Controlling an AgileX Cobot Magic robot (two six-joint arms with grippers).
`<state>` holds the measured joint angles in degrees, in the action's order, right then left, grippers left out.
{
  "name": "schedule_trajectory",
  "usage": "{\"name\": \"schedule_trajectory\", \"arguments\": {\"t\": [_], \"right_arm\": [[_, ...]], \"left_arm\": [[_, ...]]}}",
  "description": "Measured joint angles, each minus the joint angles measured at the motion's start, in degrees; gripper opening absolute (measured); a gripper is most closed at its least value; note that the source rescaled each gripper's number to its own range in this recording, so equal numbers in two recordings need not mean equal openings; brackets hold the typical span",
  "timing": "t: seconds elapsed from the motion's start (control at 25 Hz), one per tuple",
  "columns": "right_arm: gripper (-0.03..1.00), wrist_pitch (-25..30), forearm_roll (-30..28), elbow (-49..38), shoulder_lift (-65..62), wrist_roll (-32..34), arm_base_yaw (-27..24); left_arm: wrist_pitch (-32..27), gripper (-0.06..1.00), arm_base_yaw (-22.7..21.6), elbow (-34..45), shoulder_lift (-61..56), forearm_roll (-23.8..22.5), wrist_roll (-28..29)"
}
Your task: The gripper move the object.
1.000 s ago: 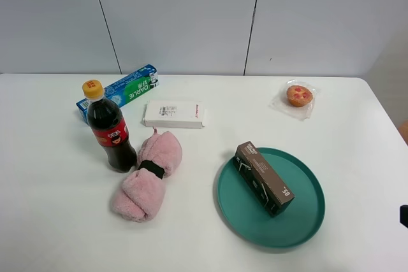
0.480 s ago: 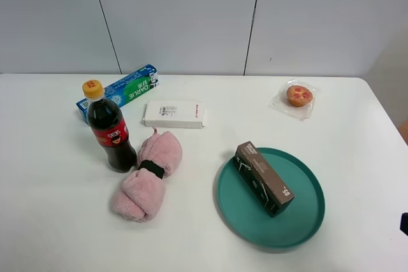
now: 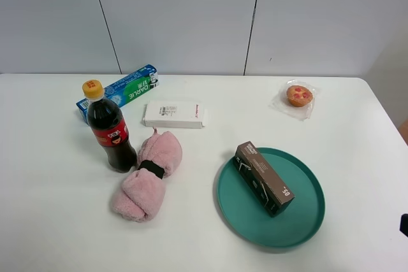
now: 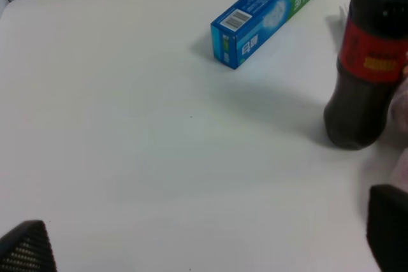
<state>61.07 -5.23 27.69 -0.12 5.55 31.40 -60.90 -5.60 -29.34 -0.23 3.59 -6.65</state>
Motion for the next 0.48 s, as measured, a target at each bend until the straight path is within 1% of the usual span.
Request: {"name": "schedule_trajectory", "arguments": {"t": [0.16, 0.32, 0.48], "right_arm": [[0.84, 0.00, 0.00, 0.00, 0.00, 0.00, -1.94], [0.84, 0.00, 0.28, 0.00, 0.00, -0.64, -7.58], [0.84, 0.00, 2.44, 0.00, 0.00, -3.21, -13.64]], "left_arm": [[0.00, 1.00, 0.00, 0.00, 0.00, 0.00, 0.00], [0.00, 1.00, 0.00, 0.00, 0.00, 0.00, 0.00], [0.00, 1.00, 0.00, 0.00, 0.00, 0.00, 0.00]]}}
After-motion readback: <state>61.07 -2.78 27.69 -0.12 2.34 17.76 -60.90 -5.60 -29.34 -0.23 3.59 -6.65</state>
